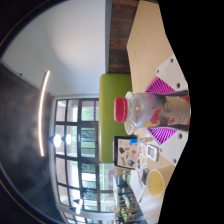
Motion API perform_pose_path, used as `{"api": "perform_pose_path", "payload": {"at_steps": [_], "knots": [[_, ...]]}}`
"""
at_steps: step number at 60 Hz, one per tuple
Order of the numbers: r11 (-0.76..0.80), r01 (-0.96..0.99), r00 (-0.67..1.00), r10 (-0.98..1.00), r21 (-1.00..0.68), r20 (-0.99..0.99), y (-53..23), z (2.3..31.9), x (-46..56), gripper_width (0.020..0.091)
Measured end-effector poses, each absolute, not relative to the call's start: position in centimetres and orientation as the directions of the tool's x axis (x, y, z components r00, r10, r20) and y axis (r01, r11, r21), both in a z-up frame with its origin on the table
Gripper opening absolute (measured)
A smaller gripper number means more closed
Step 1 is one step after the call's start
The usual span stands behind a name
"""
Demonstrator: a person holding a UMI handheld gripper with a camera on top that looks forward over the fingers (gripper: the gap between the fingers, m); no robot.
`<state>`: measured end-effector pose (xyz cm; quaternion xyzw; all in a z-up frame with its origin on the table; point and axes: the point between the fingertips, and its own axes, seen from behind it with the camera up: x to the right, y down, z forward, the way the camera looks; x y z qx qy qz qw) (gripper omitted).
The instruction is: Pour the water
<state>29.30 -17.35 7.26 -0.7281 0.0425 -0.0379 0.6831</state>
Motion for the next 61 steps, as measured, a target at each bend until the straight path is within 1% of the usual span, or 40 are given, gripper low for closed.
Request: {"api": "perform_pose_path", "payload": {"at_steps": [5,6,11,14,15,18,19,22,23,24,25,27,30,31,32,34,37,42,43,47,54,61], "knots": [[-0.072,0.009,0.992,-0.129,-0.997,0.019,-19.1,7.8,28.8,0.0383],[-0.071,0.008,0.992,-0.128,-0.997,0.017,-17.4,7.3,29.4,0.0384],[-0.068,-0.006,0.991,-0.133,-0.998,0.003,-17.5,7.4,29.4,0.0400],[-0.066,-0.004,0.991,-0.134,-0.998,0.005,-18.4,8.0,29.5,0.0467],[-0.068,-0.004,0.991,-0.135,-0.998,0.005,-18.3,8.0,29.6,0.0499],[-0.089,-0.006,0.990,-0.144,-0.996,0.007,-18.0,7.8,29.8,0.0566],[-0.105,-0.011,0.989,-0.150,-0.994,0.005,-18.0,7.1,29.9,0.0609],[-0.135,-0.019,0.987,-0.159,-0.991,0.002,-18.3,6.8,30.0,0.0816],[-0.138,-0.021,0.987,-0.161,-0.990,0.002,-18.5,6.9,29.9,0.0852],[-0.140,-0.019,0.987,-0.159,-0.990,0.003,-18.6,7.0,29.9,0.0849],[-0.137,-0.014,0.987,-0.159,-0.990,0.008,-19.9,7.7,29.9,0.0826],[-0.133,-0.003,0.988,-0.155,-0.991,0.018,-21.1,7.5,29.4,0.0802],[-0.128,0.008,0.987,-0.156,-0.992,0.028,-22.5,8.1,28.6,0.0814],[-0.130,0.016,0.987,-0.159,-0.991,0.036,-23.4,9.1,28.9,0.0817],[-0.129,0.020,0.986,-0.161,-0.991,0.041,-24.7,8.8,28.5,0.0817],[-0.131,0.032,0.986,-0.157,-0.991,0.053,-25.8,9.2,27.9,0.0816],[-0.129,0.039,0.987,-0.150,-0.991,0.059,-28.1,10.4,27.2,0.0817],[-0.119,0.034,0.988,-0.146,-0.992,0.051,-32.4,11.0,25.3,0.0823],[-0.115,0.027,0.988,-0.148,-0.993,0.045,-33.7,11.6,24.9,0.0822],[-0.094,0.008,0.989,-0.146,-0.996,0.022,-36.8,12.5,23.7,0.0824],[-0.087,-0.037,0.988,-0.151,-0.995,-0.023,-41.2,12.5,22.1,0.0824],[-0.069,-0.027,0.991,-0.129,-0.997,-0.018,-43.7,12.7,20.6,0.0822]]}}
